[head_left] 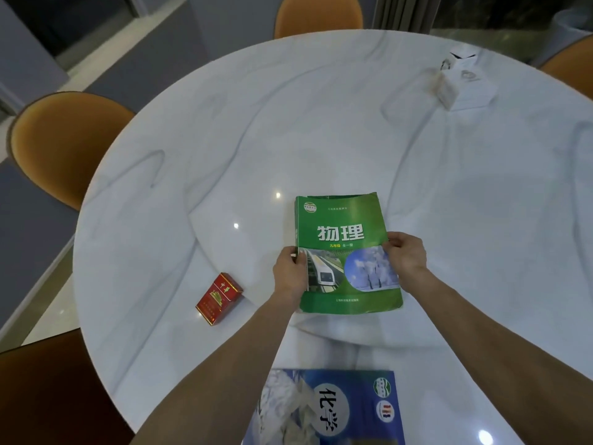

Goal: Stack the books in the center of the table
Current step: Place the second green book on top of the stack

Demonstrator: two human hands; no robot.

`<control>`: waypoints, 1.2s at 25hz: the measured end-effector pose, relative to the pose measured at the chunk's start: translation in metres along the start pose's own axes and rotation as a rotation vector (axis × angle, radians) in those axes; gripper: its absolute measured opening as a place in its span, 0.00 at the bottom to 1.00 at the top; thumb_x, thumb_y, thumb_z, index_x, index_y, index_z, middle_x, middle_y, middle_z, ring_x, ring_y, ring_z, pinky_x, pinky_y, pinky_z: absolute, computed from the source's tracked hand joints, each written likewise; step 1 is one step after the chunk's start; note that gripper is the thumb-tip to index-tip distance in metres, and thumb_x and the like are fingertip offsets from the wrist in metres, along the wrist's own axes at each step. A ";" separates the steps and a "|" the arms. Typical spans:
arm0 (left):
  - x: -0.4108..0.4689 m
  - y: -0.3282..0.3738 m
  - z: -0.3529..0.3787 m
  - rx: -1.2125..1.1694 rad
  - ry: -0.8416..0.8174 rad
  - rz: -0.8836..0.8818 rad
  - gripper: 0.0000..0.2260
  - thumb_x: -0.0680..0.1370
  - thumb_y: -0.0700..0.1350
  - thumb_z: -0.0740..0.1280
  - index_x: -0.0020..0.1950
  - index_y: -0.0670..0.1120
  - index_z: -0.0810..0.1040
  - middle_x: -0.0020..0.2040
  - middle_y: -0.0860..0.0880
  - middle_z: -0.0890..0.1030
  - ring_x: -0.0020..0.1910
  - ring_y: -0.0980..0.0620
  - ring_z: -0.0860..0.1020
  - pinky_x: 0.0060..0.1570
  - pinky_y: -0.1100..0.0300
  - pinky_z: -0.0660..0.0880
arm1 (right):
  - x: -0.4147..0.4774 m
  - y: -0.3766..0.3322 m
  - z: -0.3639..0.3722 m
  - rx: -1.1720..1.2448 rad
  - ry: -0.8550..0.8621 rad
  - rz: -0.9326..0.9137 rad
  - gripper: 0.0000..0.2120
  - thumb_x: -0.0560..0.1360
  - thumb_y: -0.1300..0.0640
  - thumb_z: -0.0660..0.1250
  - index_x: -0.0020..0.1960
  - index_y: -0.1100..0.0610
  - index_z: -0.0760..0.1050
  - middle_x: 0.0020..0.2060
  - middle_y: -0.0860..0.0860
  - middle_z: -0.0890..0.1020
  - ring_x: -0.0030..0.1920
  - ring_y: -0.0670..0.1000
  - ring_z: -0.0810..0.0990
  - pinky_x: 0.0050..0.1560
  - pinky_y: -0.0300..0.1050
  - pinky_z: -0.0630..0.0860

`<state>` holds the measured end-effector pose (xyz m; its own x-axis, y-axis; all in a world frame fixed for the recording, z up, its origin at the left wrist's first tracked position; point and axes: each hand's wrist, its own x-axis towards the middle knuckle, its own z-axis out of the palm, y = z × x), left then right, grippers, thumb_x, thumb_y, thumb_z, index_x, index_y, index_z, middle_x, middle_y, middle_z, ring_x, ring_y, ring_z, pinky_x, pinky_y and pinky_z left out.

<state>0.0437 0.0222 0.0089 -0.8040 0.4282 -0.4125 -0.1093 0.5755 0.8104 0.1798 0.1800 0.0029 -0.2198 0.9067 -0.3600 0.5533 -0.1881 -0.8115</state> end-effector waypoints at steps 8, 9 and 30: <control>0.010 -0.002 0.001 0.397 0.051 0.150 0.12 0.80 0.42 0.59 0.51 0.37 0.79 0.52 0.36 0.77 0.40 0.47 0.72 0.42 0.60 0.67 | -0.002 0.000 0.005 -0.150 0.055 -0.131 0.12 0.74 0.67 0.58 0.50 0.64 0.80 0.47 0.62 0.84 0.42 0.57 0.78 0.43 0.44 0.74; 0.012 -0.003 0.001 0.408 0.047 0.141 0.12 0.80 0.42 0.60 0.51 0.36 0.79 0.52 0.36 0.77 0.39 0.47 0.71 0.42 0.60 0.67 | -0.002 -0.002 0.006 -0.187 0.055 -0.150 0.12 0.74 0.67 0.57 0.49 0.66 0.80 0.46 0.64 0.84 0.44 0.61 0.79 0.45 0.48 0.75; 0.022 0.007 -0.001 0.553 0.019 0.093 0.12 0.80 0.43 0.60 0.48 0.36 0.79 0.51 0.38 0.80 0.48 0.41 0.79 0.42 0.55 0.72 | 0.004 -0.011 0.013 -0.361 0.092 -0.159 0.13 0.74 0.70 0.59 0.53 0.68 0.80 0.51 0.65 0.83 0.53 0.62 0.81 0.55 0.43 0.75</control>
<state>0.0250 0.0349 0.0057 -0.8065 0.4848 -0.3383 0.2811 0.8179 0.5019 0.1625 0.1811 0.0040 -0.2618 0.9469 -0.1866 0.7684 0.0876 -0.6339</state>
